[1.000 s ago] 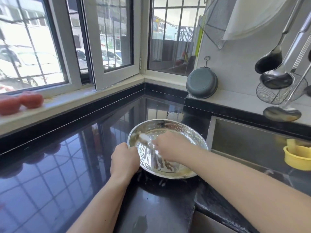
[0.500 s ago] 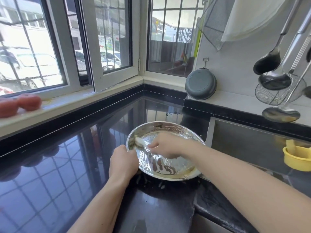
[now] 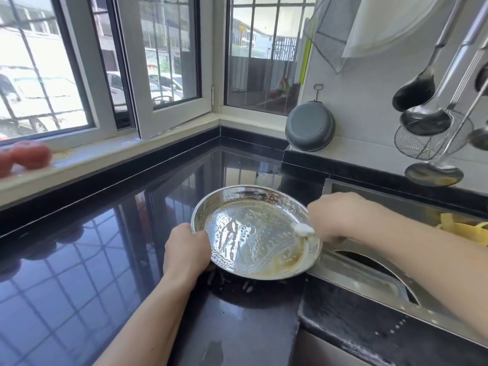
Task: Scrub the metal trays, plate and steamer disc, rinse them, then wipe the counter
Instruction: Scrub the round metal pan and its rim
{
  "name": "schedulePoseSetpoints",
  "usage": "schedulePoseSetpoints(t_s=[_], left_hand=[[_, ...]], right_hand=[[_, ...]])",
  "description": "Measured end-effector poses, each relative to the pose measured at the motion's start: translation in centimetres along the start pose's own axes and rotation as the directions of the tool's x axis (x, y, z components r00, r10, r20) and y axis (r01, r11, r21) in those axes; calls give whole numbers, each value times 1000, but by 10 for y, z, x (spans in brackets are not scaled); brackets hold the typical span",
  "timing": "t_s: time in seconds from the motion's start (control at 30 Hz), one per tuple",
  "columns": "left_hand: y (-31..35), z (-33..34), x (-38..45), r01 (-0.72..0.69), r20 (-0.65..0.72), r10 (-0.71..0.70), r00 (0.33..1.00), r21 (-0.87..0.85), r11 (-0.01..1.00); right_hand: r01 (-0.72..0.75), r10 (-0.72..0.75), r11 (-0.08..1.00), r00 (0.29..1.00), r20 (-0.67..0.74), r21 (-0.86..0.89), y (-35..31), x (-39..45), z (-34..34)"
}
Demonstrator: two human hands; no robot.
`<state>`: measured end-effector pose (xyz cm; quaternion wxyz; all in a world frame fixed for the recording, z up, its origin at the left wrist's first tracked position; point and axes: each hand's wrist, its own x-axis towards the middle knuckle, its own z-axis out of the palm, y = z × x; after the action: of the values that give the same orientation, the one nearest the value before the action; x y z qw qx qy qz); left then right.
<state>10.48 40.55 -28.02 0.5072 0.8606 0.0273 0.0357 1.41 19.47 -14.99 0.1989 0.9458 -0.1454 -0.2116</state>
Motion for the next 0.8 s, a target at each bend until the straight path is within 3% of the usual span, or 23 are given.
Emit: schedulePoseSetpoints(t_s=[0.07,0.17,0.33,0.4,0.47,0.53,0.57,0.73,0.8], left_hand=[[2,-1,-1,-4,10,4,1000,10,1000],[3,-1,-1,-13,26,13,1000,17,1000],[0,-3,0,5,47,-6,999,25,1000],[0,-3,0,3,57,-5,998,24,1000],[0,-3,1,-5,63,4,998,18,1000],[-1,-4,0,-7,66,5,998,23,1000],[-2,-4,-1,-6,68,5,998,22,1000],[0,-5,1,-5,72,1,997,52,999],[1,-4,-1,-1,62,-3,998,67,998]], right_hand=[[-68,75,990,996,-57,124,-1,22,4],[-43,86,969,982,-169,244,-18,57,5],[300,-240,877,950,-200,376,-62,71,-2],[359,-319,864,933,-168,354,-65,61,4],[268,-227,932,956,-185,243,-49,59,11],[89,-26,960,972,-231,265,-25,58,20],[59,7,959,973,-230,278,-18,58,26],[370,-338,864,929,-151,341,-40,18,33],[373,-350,866,928,-131,332,-40,18,30]])
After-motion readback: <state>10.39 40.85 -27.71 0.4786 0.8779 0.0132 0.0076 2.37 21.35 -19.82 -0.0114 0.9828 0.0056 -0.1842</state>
